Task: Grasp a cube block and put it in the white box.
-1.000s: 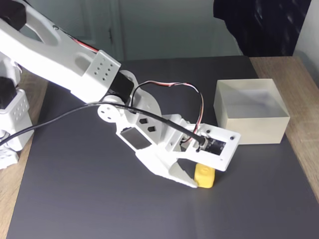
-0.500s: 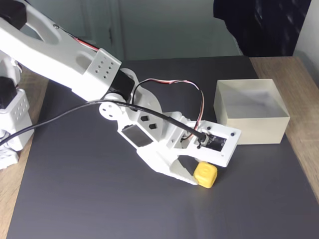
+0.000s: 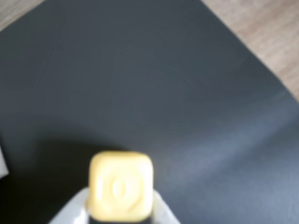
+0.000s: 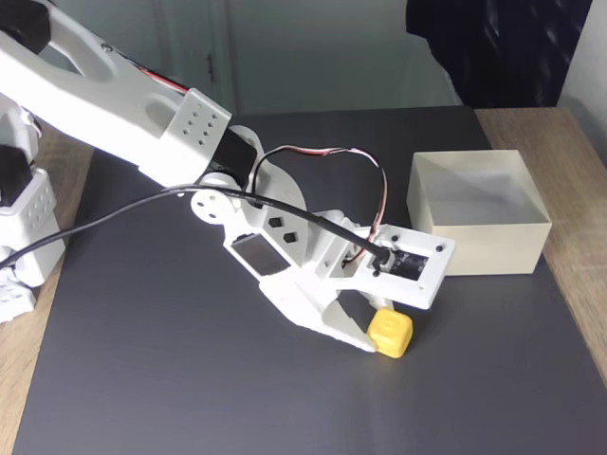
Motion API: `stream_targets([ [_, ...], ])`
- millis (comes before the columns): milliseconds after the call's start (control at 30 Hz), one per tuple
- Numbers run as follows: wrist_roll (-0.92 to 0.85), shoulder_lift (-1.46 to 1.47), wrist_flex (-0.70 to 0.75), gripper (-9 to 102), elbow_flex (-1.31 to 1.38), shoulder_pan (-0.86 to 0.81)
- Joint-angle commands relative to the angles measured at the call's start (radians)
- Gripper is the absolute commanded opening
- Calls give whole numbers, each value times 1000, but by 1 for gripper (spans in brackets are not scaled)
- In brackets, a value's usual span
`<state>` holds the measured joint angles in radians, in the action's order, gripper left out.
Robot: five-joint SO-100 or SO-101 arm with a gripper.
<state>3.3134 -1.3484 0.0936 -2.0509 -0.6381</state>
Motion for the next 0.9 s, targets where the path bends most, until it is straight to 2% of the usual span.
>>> stream_targets([
  [0,6,-61,5,0,-5,17],
  [400,18,-222,14,0,-63,86],
  [867,-28,-583,104,0,-92,181],
])
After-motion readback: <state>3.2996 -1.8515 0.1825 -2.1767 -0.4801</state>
